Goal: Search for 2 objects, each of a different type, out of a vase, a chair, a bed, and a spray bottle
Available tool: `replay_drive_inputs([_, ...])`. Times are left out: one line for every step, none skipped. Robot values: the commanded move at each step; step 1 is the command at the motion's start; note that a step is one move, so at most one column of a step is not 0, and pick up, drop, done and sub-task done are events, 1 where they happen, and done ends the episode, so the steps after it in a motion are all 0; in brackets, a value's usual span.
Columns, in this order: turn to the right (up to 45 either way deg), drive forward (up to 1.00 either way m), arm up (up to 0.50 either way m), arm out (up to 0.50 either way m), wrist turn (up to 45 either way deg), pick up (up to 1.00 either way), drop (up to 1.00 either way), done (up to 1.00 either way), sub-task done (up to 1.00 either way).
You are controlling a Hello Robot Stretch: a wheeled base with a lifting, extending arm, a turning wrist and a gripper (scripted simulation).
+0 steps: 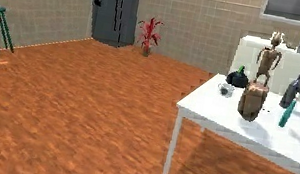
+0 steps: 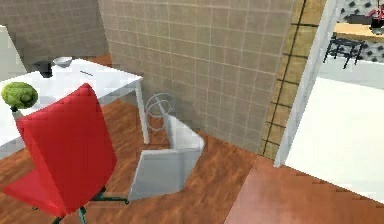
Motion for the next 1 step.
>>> replay_drive_inputs([0.0,0.25,0.00,0.00,0.0,0.00,0.00,0.00,0.00])
